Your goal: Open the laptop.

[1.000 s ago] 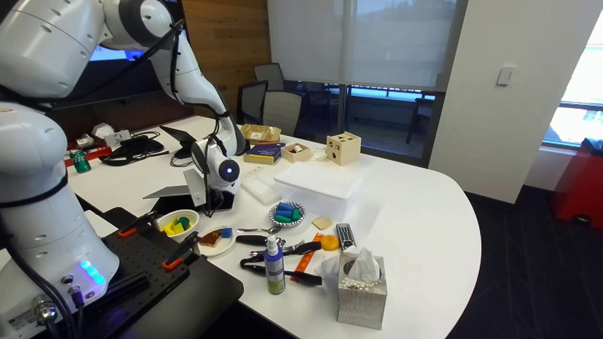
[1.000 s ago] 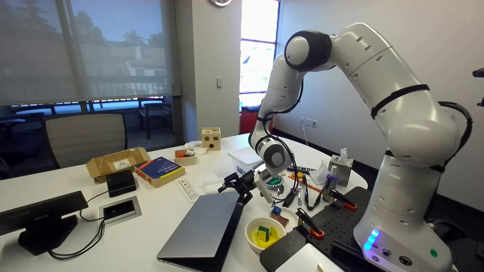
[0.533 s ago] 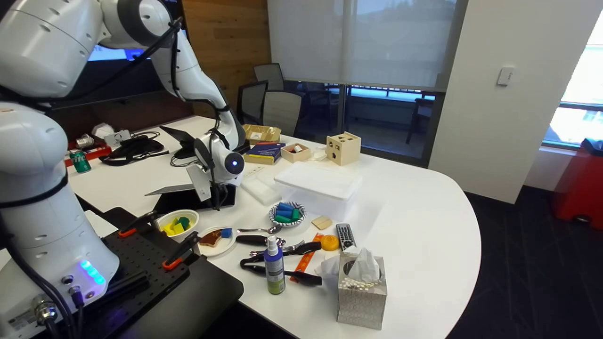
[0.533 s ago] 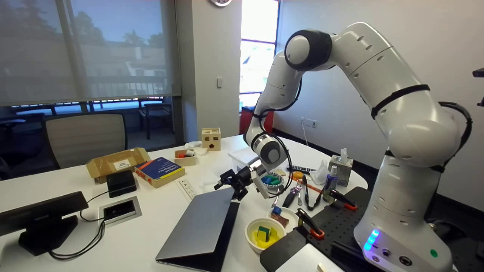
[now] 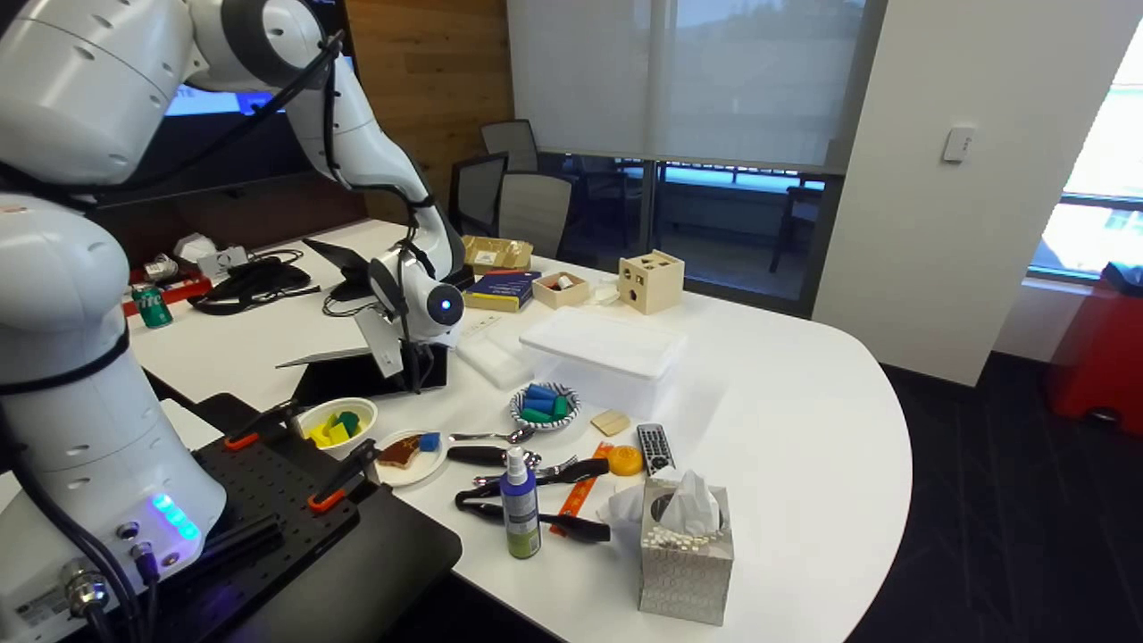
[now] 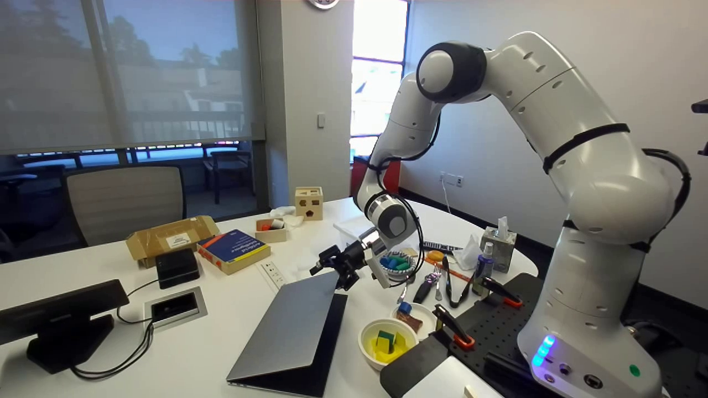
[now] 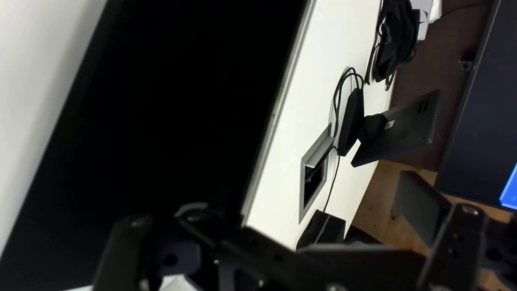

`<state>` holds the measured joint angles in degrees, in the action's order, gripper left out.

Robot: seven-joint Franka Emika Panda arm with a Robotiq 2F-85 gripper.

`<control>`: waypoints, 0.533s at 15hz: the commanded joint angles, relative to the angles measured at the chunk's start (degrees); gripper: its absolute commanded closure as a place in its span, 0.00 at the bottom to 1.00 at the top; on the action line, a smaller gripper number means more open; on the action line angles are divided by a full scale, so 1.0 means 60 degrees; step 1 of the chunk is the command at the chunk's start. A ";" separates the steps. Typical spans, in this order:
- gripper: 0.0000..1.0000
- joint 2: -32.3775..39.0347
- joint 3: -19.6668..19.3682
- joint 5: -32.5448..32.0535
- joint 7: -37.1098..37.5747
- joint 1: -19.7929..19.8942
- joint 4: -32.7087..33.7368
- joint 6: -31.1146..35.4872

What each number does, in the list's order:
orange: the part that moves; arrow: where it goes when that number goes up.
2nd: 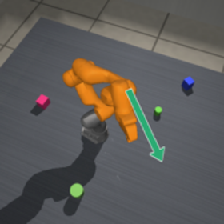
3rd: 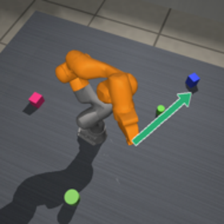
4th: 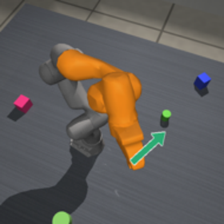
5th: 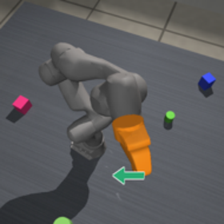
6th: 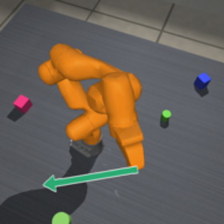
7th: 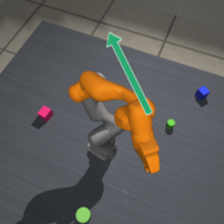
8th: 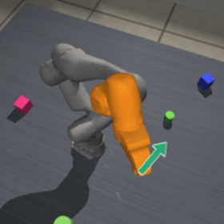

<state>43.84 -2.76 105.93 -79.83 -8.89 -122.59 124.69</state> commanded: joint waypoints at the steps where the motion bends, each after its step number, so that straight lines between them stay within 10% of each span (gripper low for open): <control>1: 0.00 -0.0515 0.0196 0.0305 -0.0318 0.0117 -0.0066 -0.0288; 8: 0.00 -0.0662 0.0259 0.0909 -0.1248 0.0067 -0.0105 -0.0379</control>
<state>43.00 -2.17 109.78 -85.47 -8.78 -122.41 124.56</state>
